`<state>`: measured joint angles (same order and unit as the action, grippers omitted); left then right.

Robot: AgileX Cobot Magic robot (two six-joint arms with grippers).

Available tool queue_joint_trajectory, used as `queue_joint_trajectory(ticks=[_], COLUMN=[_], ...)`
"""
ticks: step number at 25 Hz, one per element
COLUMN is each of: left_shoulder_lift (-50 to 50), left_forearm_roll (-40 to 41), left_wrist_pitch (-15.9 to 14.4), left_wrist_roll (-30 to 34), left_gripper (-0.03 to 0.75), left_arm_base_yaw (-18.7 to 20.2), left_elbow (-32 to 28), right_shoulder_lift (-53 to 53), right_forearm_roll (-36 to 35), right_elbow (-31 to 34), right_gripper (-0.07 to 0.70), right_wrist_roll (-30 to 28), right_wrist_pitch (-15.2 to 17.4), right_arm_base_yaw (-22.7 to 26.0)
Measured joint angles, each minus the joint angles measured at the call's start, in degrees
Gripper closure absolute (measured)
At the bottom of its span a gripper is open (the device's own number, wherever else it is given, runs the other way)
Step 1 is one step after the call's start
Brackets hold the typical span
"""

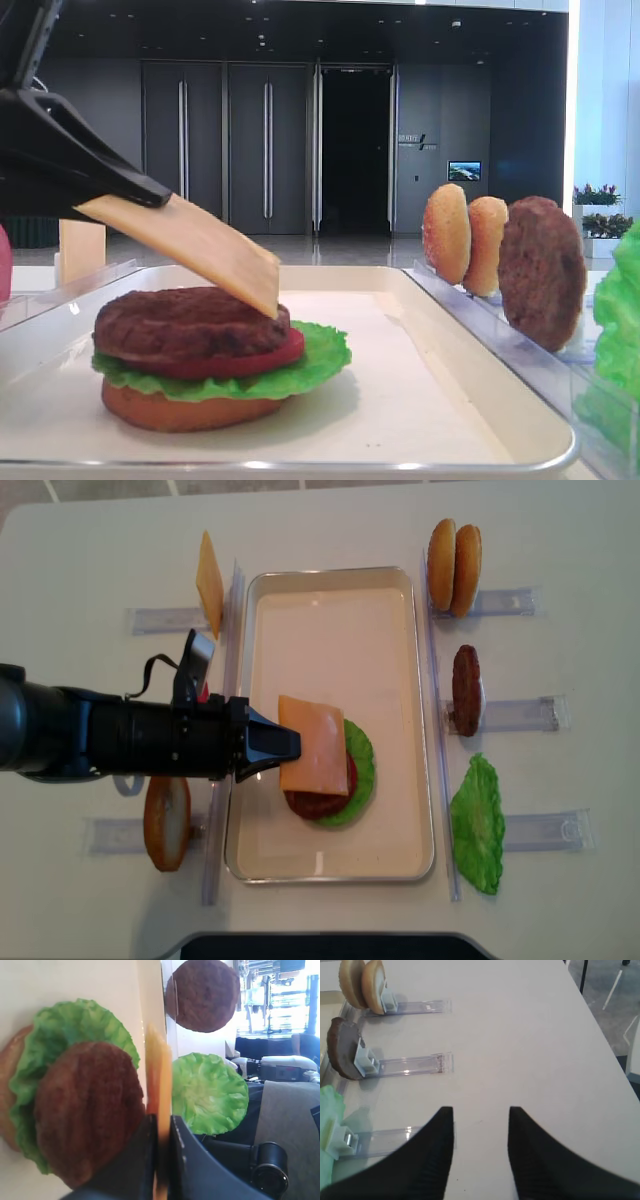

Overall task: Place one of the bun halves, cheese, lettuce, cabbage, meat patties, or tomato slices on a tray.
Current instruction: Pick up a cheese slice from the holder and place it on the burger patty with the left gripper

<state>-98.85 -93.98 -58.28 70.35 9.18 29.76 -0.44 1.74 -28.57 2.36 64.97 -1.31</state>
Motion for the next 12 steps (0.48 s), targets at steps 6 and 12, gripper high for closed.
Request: queue_joint_trajectory(ticks=[6,12], left_shoulder_lift=[-0.39,-0.39], left_forearm_roll=[1.7,2.98], left_wrist_pitch=[2.42,3.07], left_wrist_roll=[-1.87,-2.26], left_gripper=[0.612,0.383], left_arm_base_yaw=[0.0,0.0], left_elbow=[0.0,0.0], right_shoulder_lift=[0.0,0.0], right_forearm_roll=[0.0,0.0], right_elbow=[0.0,0.0], right_gripper=[0.346,0.346], right_wrist_roll=[0.0,0.0], right_wrist_pitch=[0.0,0.0], right_arm_base_yaw=[0.0,0.0])
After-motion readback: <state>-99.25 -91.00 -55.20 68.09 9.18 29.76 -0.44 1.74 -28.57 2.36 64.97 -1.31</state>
